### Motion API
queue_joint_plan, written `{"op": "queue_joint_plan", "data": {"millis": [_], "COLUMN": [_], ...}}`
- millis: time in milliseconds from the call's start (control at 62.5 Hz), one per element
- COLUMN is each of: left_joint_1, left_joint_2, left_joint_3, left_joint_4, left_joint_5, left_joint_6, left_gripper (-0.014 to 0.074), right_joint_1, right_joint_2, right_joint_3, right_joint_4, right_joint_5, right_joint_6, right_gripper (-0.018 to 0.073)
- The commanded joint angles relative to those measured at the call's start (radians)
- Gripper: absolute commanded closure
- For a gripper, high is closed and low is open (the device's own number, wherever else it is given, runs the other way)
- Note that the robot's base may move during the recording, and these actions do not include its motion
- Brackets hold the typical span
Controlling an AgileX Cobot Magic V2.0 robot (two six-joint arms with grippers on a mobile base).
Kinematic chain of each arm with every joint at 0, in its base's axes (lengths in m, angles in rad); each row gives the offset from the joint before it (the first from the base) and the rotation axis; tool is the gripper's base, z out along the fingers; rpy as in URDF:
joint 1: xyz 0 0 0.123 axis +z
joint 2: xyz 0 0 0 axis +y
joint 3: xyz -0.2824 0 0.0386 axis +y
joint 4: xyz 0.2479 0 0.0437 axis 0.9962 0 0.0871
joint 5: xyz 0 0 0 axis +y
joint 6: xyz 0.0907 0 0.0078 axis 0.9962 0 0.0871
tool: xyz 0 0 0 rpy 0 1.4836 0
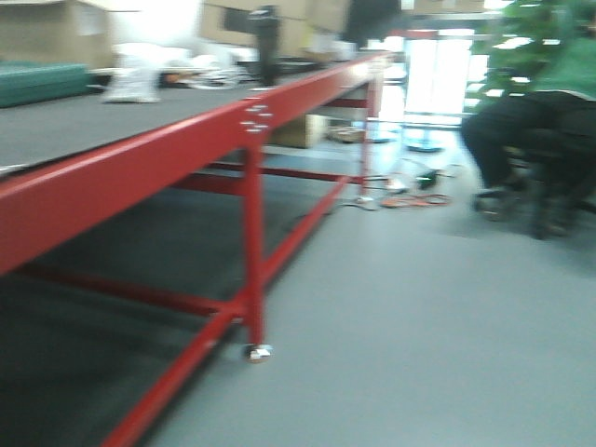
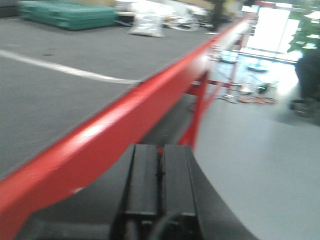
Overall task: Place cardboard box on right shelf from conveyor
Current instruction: 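Drive past the seated person toward the steel shelf with blue bins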
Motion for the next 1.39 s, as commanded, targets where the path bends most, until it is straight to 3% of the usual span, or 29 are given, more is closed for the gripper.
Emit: {"op": "queue_joint_plan", "data": {"millis": [0,1376], "left_joint_1": [-0.003,-0.003], "left_joint_2": [-0.010,-0.010], "left_joint_3": [-0.003,-0.003], "left_joint_4": [-0.005,-0.005], "left_joint_5": [-0.084,-0.084], "left_joint_6": [-0.005,-0.005], "left_gripper": [0.0715,0.0715], "right_joint_1": [-0.004,-0.004], "right_joint_2": [0.011,0.011], "right_joint_3": [-0.029,-0.029], "right_joint_4": [-0.020,-0.020], "right_joint_5": [-0.097,-0.097], "right_joint_6": [-0.011,-0.011], "right_gripper": [0.0198,0.0198]}}
